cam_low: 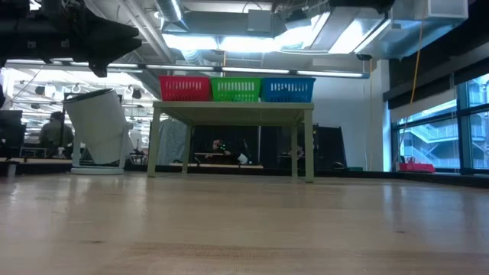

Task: Pick & Place Office Desk Supplies
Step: Return to Home Position

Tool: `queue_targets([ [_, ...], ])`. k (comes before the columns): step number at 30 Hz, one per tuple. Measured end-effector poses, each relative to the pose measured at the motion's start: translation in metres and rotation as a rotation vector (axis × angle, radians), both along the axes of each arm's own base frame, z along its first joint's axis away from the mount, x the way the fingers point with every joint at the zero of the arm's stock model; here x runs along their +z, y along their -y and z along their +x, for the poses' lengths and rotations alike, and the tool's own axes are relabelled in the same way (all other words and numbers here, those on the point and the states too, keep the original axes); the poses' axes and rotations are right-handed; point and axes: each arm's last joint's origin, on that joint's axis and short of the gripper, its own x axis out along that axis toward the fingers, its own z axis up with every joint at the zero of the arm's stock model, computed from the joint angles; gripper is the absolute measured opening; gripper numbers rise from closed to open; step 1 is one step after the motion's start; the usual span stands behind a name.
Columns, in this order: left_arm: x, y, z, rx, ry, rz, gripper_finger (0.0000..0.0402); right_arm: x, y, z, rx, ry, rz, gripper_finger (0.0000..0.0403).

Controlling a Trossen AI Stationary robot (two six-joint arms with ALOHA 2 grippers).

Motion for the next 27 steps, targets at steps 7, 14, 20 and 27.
queue_targets([
  [7,0.000,0.000,0.000,0.000,0.000,0.000,0.0135,-0.013,0.019,-0.035,0.172,0.264,0.014,0.0258],
  [14,0.000,0.000,0.000,0.000,0.000,0.000,0.0132,-0.050,0.037,-0.067,0.242,0.441,-0.085,0.0258],
  [20,0.000,0.000,0.000,0.000,0.000,0.000,0.0133,-0.060,0.051,-0.092,0.193,0.530,-0.130,0.0258],
  [27,0.000,0.000,0.000,0.000,0.000,0.000,0.0133,-0.079,0.062,-0.116,0.150,0.639,-0.123,0.0258],
])
